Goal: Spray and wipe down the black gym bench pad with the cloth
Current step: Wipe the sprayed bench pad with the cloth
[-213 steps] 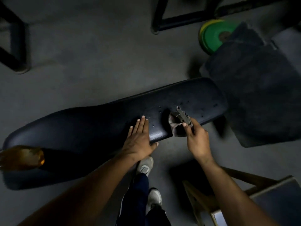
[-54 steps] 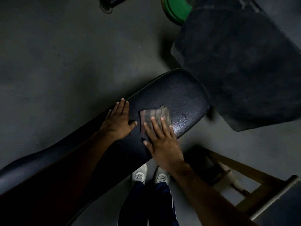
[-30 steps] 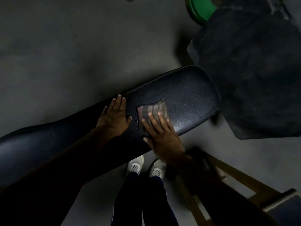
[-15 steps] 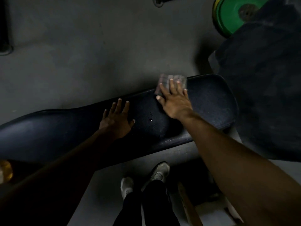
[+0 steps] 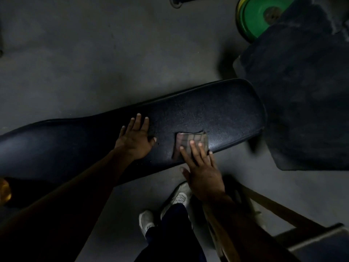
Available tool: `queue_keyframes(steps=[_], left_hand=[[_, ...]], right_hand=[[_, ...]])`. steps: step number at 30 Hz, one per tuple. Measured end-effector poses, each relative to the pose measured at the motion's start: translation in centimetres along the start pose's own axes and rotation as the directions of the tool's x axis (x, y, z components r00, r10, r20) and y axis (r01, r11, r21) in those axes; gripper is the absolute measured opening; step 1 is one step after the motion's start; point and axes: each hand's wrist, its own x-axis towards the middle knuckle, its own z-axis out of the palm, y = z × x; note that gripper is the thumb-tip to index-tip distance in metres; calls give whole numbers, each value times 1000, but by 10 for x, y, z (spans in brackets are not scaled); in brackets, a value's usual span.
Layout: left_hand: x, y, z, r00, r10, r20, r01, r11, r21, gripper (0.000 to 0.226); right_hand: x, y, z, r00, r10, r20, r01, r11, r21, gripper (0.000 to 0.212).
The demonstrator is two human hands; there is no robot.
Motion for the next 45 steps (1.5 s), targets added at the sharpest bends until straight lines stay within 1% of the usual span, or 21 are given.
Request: queue_keyframes(steps=[3,6,8,9,11,13,15,17,21,24,27,29,31,34,36,38,41,45], left_hand=[[-15,-3,10,999,33,-32,-33,999,13,85],[-27,-10,23,993,60,-99,-59,998,21,87],[-35,-16,31,992,55,-113,-54,999,8,89],[-38,-18,33,992,50,-116,-50,999,3,90],[-45,-25,37,991,43,-124,-43,999,5,91],[-51,-35,40,991,38,-127,-39,999,1,92],[-57,-46,42,992,27,-123,-28,1000,-10,92],[-62,-55,44,991,22,-131,-23,1000,-10,93],[-68,-71,47,985,18,-174,-24,999,-35,92],[-71,-81,51,981,9,-195,-21,998,-55,93],[-74,-88,55,981,-10,-193,-2,998,-63,94],[-75,-93,58,981,-21,-194,9,998,-63,94],[-75,-96,60,980,-18,-198,7,998,-55,94],[-75,-98,60,983,-17,-185,6,998,-59,94],[-73,-97,55,984,-27,-177,14,997,-76,94],[-71,-97,50,983,-32,-178,17,996,-88,94],[-67,-98,46,979,-23,-204,2,995,-103,95],[-61,-102,45,971,-22,-238,-4,994,-110,94]], right_hand=[[-8,12,-4,991,130,-22,-130,991,-7,68],[13,3,-18,974,228,-22,-225,971,79,67],[37,-13,-25,967,254,-9,-250,959,129,70],[46,-24,-26,972,233,-6,-231,966,117,72],[50,-47,-19,993,115,-18,-114,993,42,75],[35,-66,-3,1000,-9,-29,9,1000,-14,75],[12,-70,12,997,-60,-39,59,998,-24,74],[-7,-62,21,999,-38,-35,37,999,-38,74],[-15,-33,14,996,85,-26,-86,994,-70,70],[16,-29,-9,990,133,-40,-135,990,-52,68],[68,-48,-36,988,155,-24,-154,988,11,73],[97,-71,-46,991,130,21,-130,991,19,77],[106,-96,-45,998,45,44,-45,999,-14,78],[77,-121,-23,992,-122,23,123,989,-81,76],[42,-120,-2,983,-183,17,184,978,-100,75],[11,-108,17,982,-185,29,187,975,-121,75],[-18,-75,30,992,-118,39,123,983,-136,72],[-8,-49,16,999,-37,21,40,988,-151,70]])
